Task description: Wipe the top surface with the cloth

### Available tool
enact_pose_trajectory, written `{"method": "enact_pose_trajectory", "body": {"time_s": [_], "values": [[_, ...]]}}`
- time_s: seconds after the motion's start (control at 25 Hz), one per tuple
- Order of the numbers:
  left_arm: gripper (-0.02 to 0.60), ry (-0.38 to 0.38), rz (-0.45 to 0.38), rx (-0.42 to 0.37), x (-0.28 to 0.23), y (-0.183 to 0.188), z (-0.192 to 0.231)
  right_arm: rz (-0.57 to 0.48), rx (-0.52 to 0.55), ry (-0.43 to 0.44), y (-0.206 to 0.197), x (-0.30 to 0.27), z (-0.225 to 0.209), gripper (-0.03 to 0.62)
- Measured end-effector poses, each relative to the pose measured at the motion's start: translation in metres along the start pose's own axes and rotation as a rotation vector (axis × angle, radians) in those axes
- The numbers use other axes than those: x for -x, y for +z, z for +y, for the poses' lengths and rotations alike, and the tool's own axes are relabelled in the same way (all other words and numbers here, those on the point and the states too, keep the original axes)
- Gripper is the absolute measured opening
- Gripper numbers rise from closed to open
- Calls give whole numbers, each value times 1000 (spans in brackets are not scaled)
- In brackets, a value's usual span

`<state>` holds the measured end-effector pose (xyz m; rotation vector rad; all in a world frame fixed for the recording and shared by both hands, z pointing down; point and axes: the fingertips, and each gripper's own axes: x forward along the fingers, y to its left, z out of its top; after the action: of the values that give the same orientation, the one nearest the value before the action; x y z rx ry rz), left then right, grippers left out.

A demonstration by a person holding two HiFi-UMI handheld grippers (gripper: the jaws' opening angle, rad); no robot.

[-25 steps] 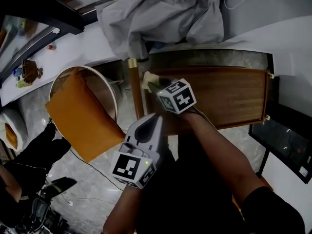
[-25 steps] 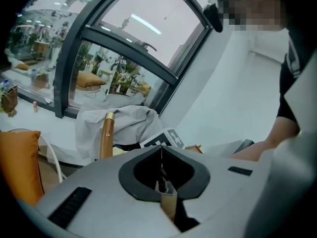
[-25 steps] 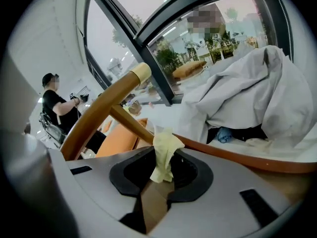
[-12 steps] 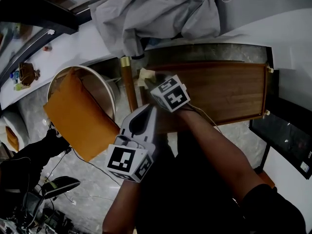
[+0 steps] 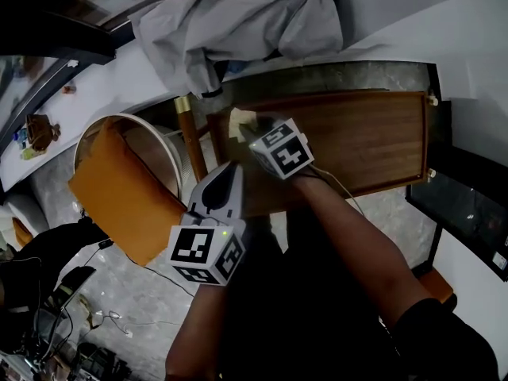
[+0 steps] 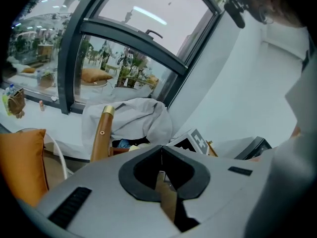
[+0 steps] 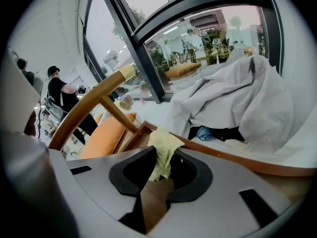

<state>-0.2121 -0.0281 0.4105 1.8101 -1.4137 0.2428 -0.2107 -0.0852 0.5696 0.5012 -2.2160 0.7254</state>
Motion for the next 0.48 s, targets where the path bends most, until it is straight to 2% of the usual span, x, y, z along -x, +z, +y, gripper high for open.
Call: {"method": "enact_pose_trajectory", "body": {"time_s": [0.48], "values": [[12,28,86,3,-33,-20,-23,-18,-21,-58,-24,41,-52,89]]}}
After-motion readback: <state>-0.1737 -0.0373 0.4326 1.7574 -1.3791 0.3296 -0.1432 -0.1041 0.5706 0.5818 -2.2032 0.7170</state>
